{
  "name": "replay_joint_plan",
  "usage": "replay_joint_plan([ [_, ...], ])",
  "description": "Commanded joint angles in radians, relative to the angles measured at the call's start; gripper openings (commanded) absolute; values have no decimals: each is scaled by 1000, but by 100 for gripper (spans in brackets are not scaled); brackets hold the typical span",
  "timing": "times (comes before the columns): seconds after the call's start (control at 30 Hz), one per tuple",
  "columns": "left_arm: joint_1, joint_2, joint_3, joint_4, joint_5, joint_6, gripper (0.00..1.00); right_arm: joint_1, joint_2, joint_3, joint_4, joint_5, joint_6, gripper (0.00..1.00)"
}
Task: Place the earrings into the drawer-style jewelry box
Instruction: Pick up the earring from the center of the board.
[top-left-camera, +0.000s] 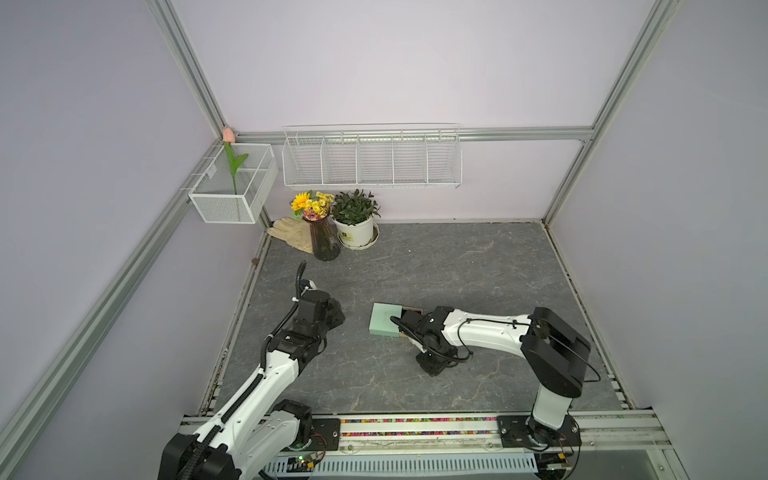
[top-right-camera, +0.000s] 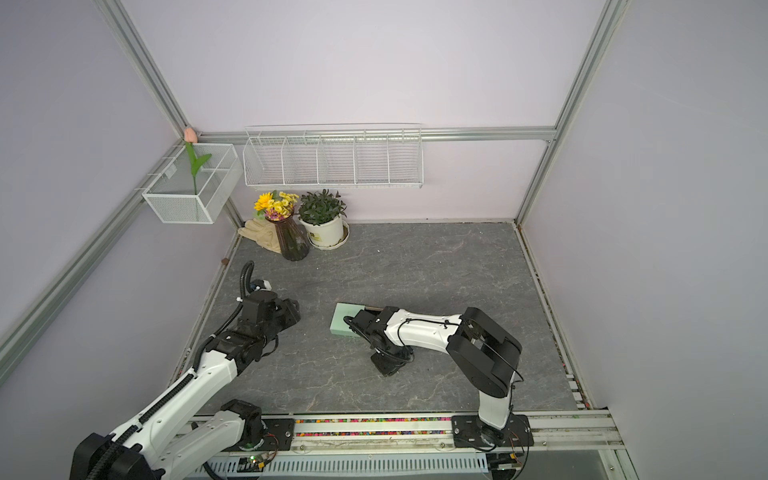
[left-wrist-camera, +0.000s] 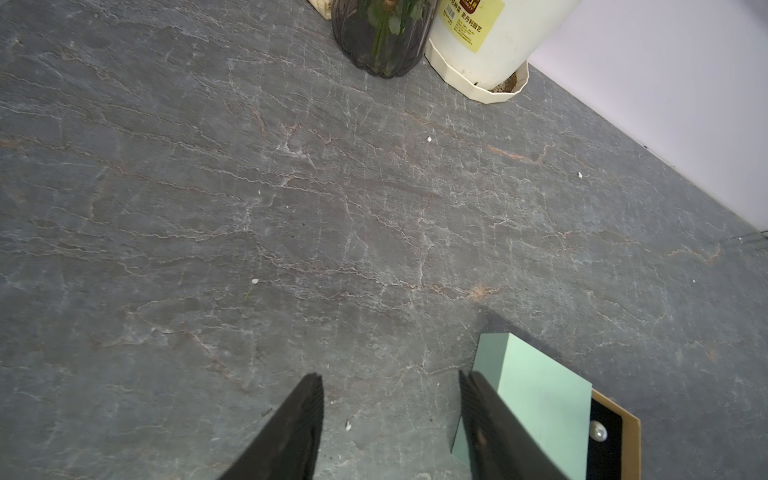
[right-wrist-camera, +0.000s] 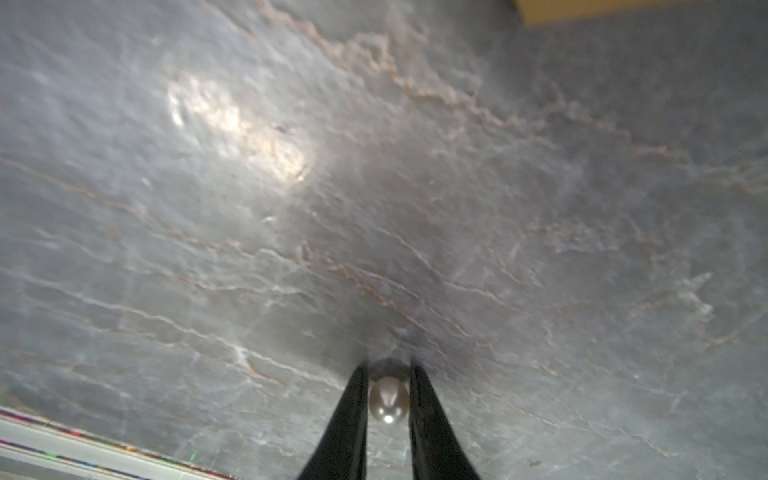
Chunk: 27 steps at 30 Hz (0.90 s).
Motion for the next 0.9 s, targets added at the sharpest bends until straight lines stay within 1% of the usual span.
replay_joint_plan([
  [0.0,6,2,0,9,-8,-6,57,6,40,-5,1,-16,14,20],
  [0.33,7,-8,-4,3,-14,-8,57,5,35,-5,7,-16,6,15],
  [0.47,7,-6,-1,1,-12,-7,57,5,-1,-9,14,-3,6,12],
  [0.53,7,1,5,-2,-11,-4,57,6,-37,-11,17,19,4,8],
  [0.63,7,31,37,-18,6,14,57,0,-115,-23,38,63,-4,7],
  [0.73,7,78,83,-48,37,43,57,-6,-225,-62,122,96,-21,7],
  [0.87,7,161,143,-77,137,82,57,-11,-351,-118,253,133,-48,7],
])
